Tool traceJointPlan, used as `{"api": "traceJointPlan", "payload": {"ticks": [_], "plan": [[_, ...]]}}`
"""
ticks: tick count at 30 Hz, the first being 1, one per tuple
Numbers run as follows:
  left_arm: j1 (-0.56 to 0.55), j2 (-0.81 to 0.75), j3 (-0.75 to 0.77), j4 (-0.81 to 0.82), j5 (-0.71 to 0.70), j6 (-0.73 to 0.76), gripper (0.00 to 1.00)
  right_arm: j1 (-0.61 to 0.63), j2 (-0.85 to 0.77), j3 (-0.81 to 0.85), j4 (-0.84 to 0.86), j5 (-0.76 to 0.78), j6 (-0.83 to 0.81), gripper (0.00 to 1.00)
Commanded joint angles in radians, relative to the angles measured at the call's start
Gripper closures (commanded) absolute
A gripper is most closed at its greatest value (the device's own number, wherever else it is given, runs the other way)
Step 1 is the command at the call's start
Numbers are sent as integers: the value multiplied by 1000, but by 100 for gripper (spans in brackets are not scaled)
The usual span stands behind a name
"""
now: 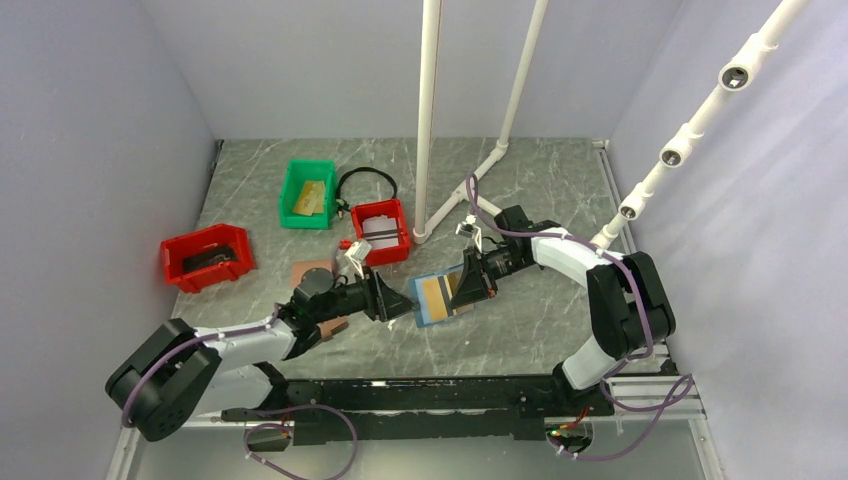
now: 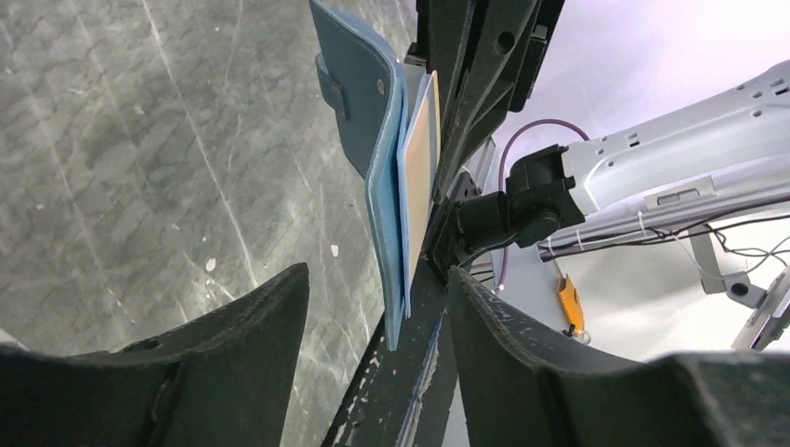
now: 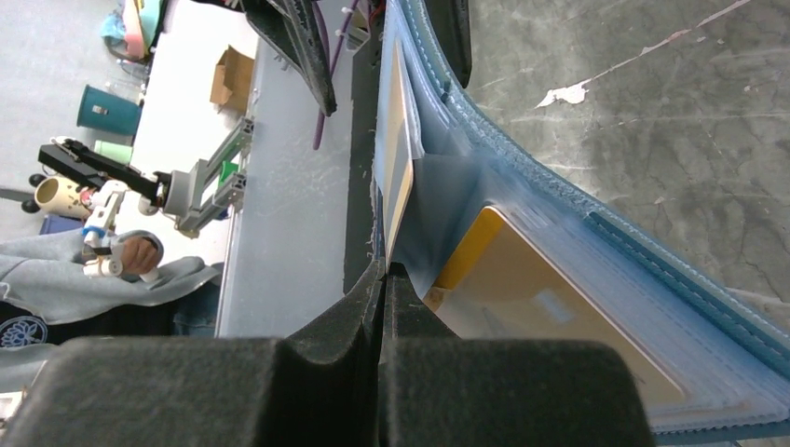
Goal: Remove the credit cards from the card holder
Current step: Remove the credit card from the card holder.
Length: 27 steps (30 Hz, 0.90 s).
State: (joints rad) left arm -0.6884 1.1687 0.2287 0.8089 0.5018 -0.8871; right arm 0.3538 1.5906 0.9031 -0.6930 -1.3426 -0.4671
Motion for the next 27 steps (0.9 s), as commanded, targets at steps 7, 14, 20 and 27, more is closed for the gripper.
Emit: {"api": "traceJointPlan", "payload": {"ticks": [7, 14, 20, 27], "plan": [[-6, 130, 55, 217, 99, -41, 82, -6, -7, 43, -2, -57, -39, 100], [1, 147, 24, 303, 121, -62, 100, -17, -1, 43, -2, -33, -35, 100], [9, 36, -3, 170, 99, -29, 100, -35, 26, 54, -41, -27, -71, 100], [20, -38, -14, 103, 107, -8, 100, -37, 23, 48, -27, -18, -65, 100]]}}
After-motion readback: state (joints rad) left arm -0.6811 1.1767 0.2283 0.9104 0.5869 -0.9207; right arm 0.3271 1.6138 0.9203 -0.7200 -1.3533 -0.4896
